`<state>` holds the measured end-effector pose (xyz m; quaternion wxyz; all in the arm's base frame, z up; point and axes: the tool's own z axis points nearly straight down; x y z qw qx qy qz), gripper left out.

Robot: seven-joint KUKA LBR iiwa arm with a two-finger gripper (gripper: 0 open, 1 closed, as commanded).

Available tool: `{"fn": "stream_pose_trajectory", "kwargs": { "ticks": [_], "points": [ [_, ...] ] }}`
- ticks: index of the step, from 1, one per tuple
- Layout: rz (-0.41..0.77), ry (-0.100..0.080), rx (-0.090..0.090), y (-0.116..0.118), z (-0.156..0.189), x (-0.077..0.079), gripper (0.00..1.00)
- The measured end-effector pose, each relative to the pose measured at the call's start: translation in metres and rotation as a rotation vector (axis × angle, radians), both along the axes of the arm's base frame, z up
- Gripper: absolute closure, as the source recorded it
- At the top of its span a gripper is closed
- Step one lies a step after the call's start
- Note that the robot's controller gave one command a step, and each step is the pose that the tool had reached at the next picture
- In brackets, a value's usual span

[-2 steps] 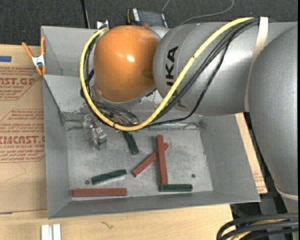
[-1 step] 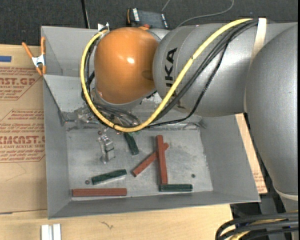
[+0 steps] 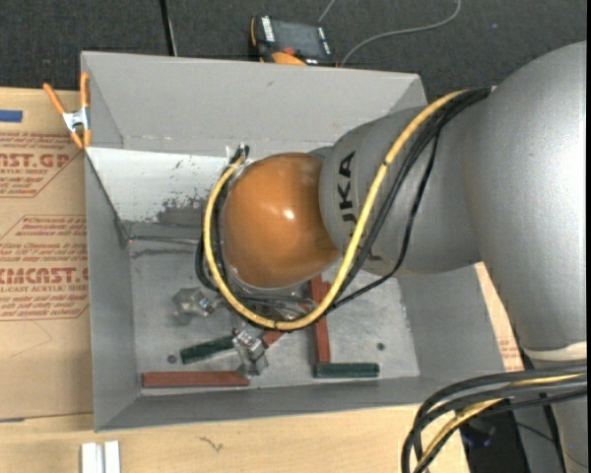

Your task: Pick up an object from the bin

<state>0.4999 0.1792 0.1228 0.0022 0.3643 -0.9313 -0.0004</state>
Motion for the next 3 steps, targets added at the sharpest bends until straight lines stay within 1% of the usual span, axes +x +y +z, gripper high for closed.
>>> {"fn": "stream_pose_trajectory", "kwargs": {
  "ticks": [1, 2, 3],
  "points": [
    [0.038, -0.004, 0.002, -0.013, -0.056, 0.033, 0.0],
    [0.039, -0.006, 0.004, -0.012, -0.053, 0.033, 1.0],
    [0.155, -0.015, 0.004, -0.032, 0.108, 0.047, 1.0]
  ]
}}
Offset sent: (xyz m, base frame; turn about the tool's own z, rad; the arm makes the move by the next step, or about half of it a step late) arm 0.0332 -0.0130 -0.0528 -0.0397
